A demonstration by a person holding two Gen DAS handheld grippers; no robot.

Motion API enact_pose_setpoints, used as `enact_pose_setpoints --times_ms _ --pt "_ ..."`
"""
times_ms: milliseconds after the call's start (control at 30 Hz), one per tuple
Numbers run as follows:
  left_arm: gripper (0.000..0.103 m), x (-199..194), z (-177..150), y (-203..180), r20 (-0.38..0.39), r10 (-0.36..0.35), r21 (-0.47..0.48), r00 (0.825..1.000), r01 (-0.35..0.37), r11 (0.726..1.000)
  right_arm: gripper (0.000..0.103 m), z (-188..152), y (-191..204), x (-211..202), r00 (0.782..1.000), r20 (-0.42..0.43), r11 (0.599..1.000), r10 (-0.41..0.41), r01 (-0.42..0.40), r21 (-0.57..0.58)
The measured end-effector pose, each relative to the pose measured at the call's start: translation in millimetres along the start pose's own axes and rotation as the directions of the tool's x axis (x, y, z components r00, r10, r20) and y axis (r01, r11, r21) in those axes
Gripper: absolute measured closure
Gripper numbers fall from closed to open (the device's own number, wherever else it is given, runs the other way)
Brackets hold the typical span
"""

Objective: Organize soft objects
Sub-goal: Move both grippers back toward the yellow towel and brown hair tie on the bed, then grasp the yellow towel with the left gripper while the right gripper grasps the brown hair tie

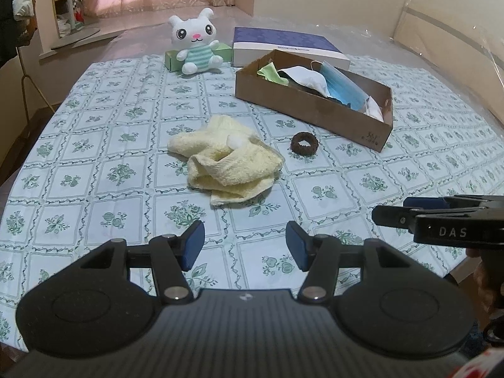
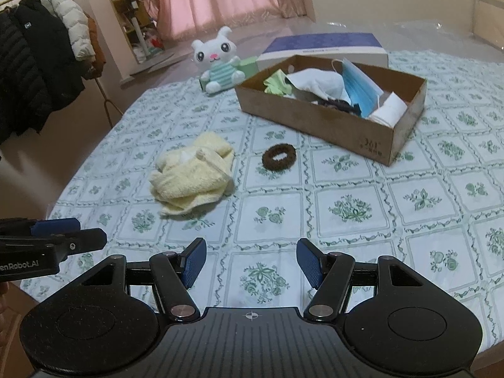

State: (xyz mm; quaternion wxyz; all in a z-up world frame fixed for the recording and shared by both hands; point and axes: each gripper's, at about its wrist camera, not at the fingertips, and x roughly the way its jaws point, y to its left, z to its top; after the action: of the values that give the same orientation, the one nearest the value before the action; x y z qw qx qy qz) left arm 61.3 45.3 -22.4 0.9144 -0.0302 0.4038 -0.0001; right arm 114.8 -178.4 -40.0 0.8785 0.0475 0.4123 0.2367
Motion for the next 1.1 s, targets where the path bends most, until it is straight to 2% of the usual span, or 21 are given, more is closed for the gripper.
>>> enact_pose_setpoints --times_ms 367,567,900,1100 --pt "0.046 49 -7 -3 -0.031 0.034 0.046 0.999 -0.033 0.998 0.040 -4 -19 26 0.998 -0.051 0.999 -0.027 0.029 0.039" --pt "0.043 78 -2 -4 -0.007 0.065 0.099 0.998 -0.064 0.993 0.040 -2 -29 46 0.996 -0.076 0.997 -0.056 0.060 0.055" --pt "0.042 127 5 -15 0.035 0.131 0.229 0.991 -0.136 0.964 0.040 9 -33 81 0.993 -0.103 0.997 -0.066 0.070 0.040" --pt "0.042 139 13 -16 0.072 0.169 0.289 0.983 -0.183 0.940 0.040 17 -36 96 0.991 -0.110 0.996 -0.072 0.076 0.040"
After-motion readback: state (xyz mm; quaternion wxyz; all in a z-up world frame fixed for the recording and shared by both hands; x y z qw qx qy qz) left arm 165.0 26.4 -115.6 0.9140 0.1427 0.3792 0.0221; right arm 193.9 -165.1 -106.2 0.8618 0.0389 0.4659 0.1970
